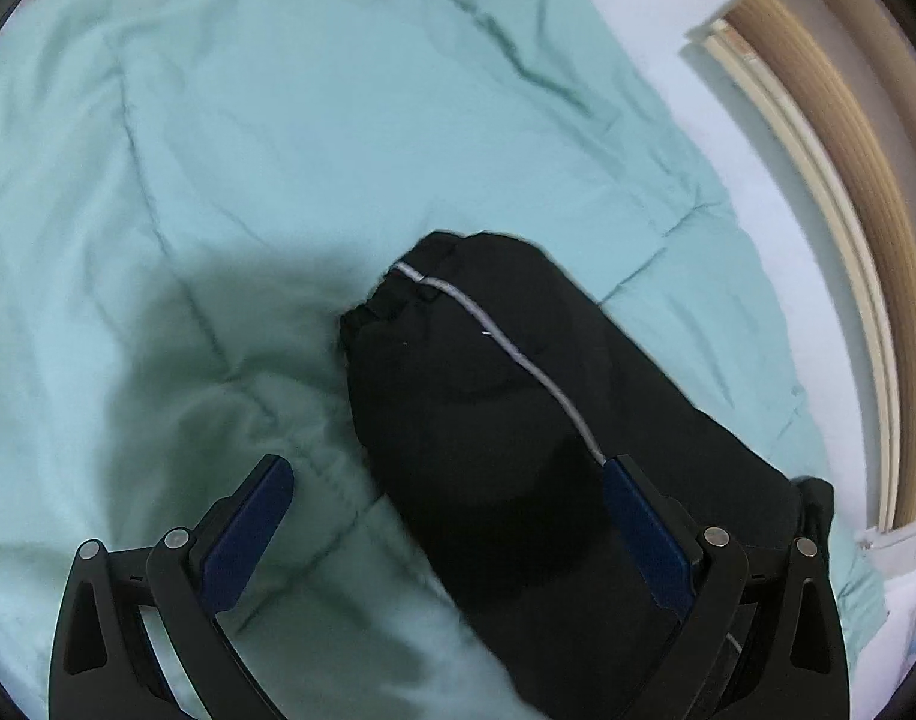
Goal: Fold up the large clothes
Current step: 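Grasp the black jacket's sleeve cuff with the left tool, then carry the held sleeve across the jacket body with the left tool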
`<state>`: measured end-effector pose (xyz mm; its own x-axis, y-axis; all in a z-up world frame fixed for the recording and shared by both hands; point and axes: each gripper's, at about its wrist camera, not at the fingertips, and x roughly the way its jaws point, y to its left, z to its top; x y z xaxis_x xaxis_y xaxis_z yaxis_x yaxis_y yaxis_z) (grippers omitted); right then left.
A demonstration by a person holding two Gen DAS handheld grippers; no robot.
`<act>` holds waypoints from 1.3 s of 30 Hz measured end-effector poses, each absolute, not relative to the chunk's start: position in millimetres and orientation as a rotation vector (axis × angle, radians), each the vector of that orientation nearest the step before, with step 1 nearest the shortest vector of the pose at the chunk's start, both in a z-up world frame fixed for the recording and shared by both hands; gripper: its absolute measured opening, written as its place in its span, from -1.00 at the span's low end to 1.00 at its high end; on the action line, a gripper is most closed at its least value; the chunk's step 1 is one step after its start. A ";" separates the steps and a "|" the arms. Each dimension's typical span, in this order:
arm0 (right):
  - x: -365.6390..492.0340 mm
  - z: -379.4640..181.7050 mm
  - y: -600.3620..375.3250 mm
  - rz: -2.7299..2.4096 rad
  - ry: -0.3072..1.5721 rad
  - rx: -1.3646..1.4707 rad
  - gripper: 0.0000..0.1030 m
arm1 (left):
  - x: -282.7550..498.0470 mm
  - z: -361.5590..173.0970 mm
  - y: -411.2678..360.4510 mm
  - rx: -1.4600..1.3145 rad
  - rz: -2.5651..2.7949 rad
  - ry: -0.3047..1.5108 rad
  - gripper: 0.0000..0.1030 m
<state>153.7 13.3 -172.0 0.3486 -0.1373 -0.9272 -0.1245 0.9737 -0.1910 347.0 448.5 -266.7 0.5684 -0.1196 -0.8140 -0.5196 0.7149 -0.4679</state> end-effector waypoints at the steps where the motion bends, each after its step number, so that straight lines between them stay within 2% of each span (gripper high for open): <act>1: 154.3 -174.3 12.8 -0.010 1.222 -0.249 0.87 | 351.9 -271.3 449.7 -0.769 0.265 0.960 0.98; 4: 154.8 -179.7 9.8 -0.015 1.235 -0.252 0.87 | 358.4 -279.0 450.1 -0.770 0.264 0.961 0.92; 5: 154.5 -180.6 9.5 -0.016 1.238 -0.251 0.87 | 358.5 -279.0 449.1 -0.764 0.268 0.957 0.71; 6: 155.0 -182.3 8.3 -0.019 1.241 -0.248 0.87 | 358.1 -276.8 448.1 -0.750 0.267 0.951 0.31; 7: 155.7 -183.2 7.5 -0.022 1.243 -0.247 0.87 | 357.6 -272.6 446.8 -0.735 0.247 0.941 0.07; 8: 156.4 -184.1 6.7 -0.024 1.244 -0.244 0.87 | 352.6 -266.4 444.6 -0.721 0.236 0.931 -0.34; 9: 157.2 -184.5 6.2 -0.026 1.244 -0.241 0.87 | 349.8 -259.4 443.5 -0.703 0.233 0.915 -0.59; 16: 177.7 -170.3 8.3 0.011 1.151 -0.216 0.87 | 297.2 -178.2 434.2 -0.650 0.203 0.726 -0.70; 19: 203.3 -158.6 3.2 0.054 1.073 -0.101 0.77 | 281.8 -175.3 434.7 -0.630 0.262 0.759 -0.70; 22: 232.9 -163.3 -2.6 0.079 1.049 0.028 0.54 | 283.1 -215.7 445.5 -0.673 0.329 0.885 -0.71; 24: 250.1 -176.5 -1.2 0.081 1.062 0.064 0.21 | 279.7 -231.7 449.0 -0.702 0.329 0.904 -0.72; 28: 271.8 -229.2 8.3 0.067 1.171 0.045 -0.04 | 273.7 -212.4 433.1 -0.610 0.300 0.843 -0.73; 32: 281.1 -276.1 15.7 0.059 1.275 -0.015 -0.04 | 274.6 -180.9 416.4 -0.536 0.213 0.797 -0.73; 35: 283.3 -266.6 16.1 0.104 1.289 -0.033 -0.03 | 276.4 -150.0 387.4 -0.461 0.129 0.750 -0.73; 39: 269.7 -236.6 -11.8 0.141 1.286 0.099 -0.01 | 275.1 -116.5 334.0 -0.398 -0.030 0.709 -0.76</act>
